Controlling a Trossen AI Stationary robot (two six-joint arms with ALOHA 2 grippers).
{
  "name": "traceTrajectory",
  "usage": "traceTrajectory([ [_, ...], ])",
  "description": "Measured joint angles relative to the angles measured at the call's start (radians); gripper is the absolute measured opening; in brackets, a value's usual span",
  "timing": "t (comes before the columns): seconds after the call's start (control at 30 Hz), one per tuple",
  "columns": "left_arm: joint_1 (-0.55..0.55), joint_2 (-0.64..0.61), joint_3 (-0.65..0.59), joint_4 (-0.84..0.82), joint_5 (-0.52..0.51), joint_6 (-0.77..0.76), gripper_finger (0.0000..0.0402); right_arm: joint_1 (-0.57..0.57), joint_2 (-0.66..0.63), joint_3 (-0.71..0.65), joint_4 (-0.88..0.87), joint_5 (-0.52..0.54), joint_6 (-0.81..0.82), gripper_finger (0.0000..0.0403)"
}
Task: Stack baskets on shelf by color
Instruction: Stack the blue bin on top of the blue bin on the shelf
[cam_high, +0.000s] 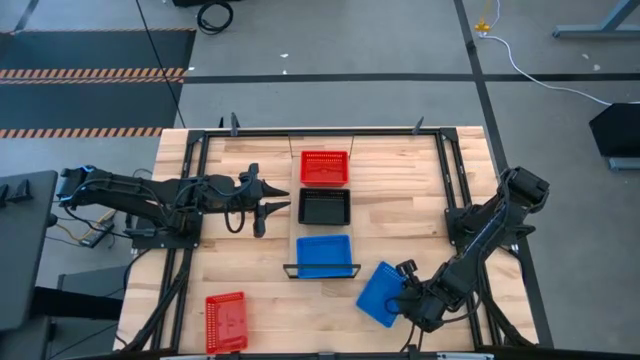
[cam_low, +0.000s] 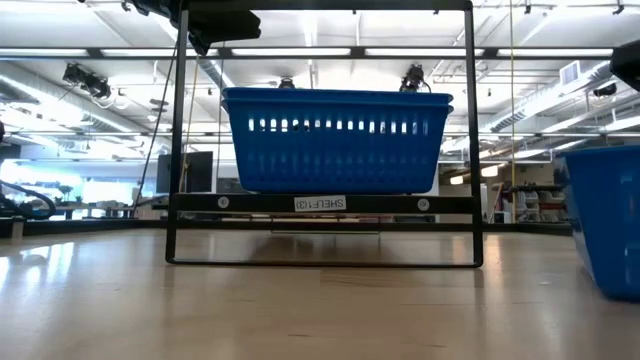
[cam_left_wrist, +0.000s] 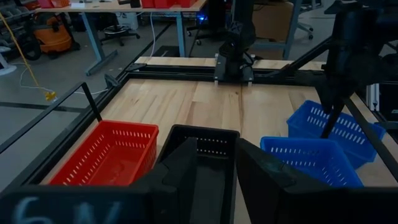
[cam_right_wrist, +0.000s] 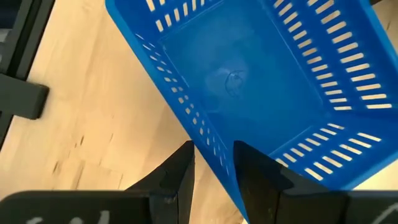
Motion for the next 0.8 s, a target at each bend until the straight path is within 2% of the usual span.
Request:
traceTrajectory([
  [0.4, 0.0, 0.0, 0.0, -0.002, 0.0, 0.0, 0.0117, -0.053, 0.0, 0.0, 0.042, 0.005, 0.016, 0.0108],
  [0.57, 0.0, 0.0, 0.0, -0.001, 0.0, -0.001, 0.0117, -0.068, 0.0, 0.0, 0.075, -0.012, 0.019, 0.0077],
  [0.8, 0.0, 0.0, 0.0, -0.001, 0.0, -0.001, 0.0117, -0.068, 0.0, 0.0, 0.094, -0.019, 0.015, 0.0011],
])
